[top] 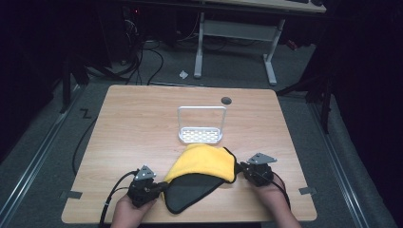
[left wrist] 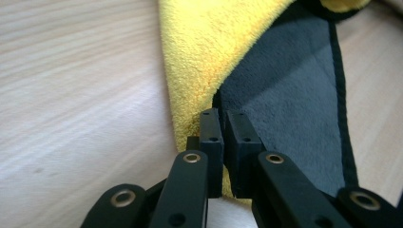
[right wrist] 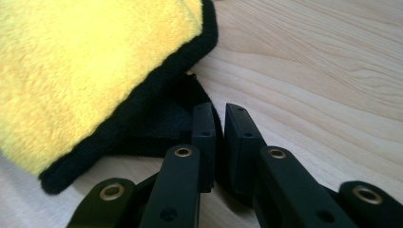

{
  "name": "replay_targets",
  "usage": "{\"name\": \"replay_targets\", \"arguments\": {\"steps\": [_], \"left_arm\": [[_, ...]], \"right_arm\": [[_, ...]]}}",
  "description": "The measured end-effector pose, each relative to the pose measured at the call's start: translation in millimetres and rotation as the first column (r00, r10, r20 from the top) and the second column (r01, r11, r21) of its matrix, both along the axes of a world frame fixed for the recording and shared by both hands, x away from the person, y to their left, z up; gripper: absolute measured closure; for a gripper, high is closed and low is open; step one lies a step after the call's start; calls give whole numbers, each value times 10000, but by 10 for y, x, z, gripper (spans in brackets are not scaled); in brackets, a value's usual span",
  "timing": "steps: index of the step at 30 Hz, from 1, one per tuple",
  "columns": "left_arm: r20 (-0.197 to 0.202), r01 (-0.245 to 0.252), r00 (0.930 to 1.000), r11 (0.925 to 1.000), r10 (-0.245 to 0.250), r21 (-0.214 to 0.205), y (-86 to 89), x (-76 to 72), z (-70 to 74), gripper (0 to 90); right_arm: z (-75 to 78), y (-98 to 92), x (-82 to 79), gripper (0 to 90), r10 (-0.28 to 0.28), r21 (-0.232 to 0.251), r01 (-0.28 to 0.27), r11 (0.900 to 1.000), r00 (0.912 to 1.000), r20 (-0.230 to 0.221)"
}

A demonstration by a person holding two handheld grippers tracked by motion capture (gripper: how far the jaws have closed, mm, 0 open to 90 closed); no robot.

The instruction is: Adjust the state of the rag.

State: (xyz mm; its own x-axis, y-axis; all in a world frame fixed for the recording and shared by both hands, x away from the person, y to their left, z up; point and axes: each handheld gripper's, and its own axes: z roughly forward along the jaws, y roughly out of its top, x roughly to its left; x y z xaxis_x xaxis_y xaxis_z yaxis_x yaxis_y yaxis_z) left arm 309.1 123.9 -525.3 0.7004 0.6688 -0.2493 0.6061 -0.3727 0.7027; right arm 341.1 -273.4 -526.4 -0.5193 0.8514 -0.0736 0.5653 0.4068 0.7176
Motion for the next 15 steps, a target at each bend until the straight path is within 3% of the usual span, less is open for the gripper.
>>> {"name": "replay_targets", "arguments": {"steps": [3, 5, 7, 9, 13, 15], "left_arm": [[215, 45, 9998, 10000, -45, 31, -15, -28, 22, 759], [706, -17, 9975, 10000, 11, 85, -35, -37, 81, 685], [946, -73, 9955, 9999, 64, 88, -43, -34, 111, 648], [1263, -113, 9919, 9999, 117, -42, -63, -19, 156, 518], [1594, 12, 9872, 9997, 28, -251, -169, 55, 222, 451], [1678, 373, 9854, 9984, -298, -415, -341, 156, 274, 441]], "right_arm": [[-6, -7, 26, 805, -126, 79, 126, 9999, 9999, -57], [6, -11, 20, 757, -174, 188, 174, 9997, 9998, 2], [18, -19, 13, 741, -215, 236, 212, 9995, 9997, 86], [70, -59, -31, 686, -407, 608, 387, 9974, 9987, 320], [97, -111, -80, 666, -573, 823, 531, 9952, 9972, 488], [105, -158, -135, 667, -705, 1059, 653, 9922, 9965, 454]]}}
